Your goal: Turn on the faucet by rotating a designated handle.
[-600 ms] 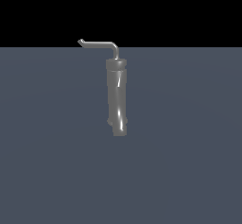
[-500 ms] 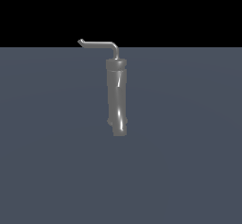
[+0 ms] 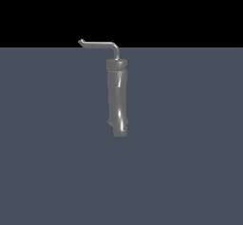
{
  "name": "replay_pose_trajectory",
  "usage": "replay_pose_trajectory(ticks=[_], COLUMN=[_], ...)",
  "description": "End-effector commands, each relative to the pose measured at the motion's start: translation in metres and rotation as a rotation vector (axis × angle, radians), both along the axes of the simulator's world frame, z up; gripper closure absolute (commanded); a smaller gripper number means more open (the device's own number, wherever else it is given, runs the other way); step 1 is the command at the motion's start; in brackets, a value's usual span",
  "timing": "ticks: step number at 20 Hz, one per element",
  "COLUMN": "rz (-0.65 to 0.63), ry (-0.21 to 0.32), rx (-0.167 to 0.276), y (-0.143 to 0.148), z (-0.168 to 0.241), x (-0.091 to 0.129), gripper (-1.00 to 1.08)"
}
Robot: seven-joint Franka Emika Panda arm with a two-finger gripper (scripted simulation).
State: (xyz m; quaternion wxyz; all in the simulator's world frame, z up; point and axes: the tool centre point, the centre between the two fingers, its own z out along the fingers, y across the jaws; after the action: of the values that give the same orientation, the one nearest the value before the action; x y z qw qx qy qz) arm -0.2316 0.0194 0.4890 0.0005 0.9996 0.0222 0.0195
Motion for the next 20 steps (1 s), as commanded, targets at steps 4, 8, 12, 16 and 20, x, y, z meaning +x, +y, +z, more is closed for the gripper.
replay_pose_trajectory(ticks=[4, 8, 12, 16, 20], rz=[-0.004, -0.025, -0.064, -0.119, -0.193], ry=[-0.001, 0.0, 0.001, 0.004, 0.007], rx=[0.001, 0.003, 0.008, 0.014, 0.021], y=[0.0, 0.001, 0.003, 0.005, 0.008], z=[0.0, -0.001, -0.002, -0.004, -0.007], x=[0.001, 0.006, 0.014, 0.025, 0.04], gripper=[1.08, 1.08, 1.08, 1.08, 1.08])
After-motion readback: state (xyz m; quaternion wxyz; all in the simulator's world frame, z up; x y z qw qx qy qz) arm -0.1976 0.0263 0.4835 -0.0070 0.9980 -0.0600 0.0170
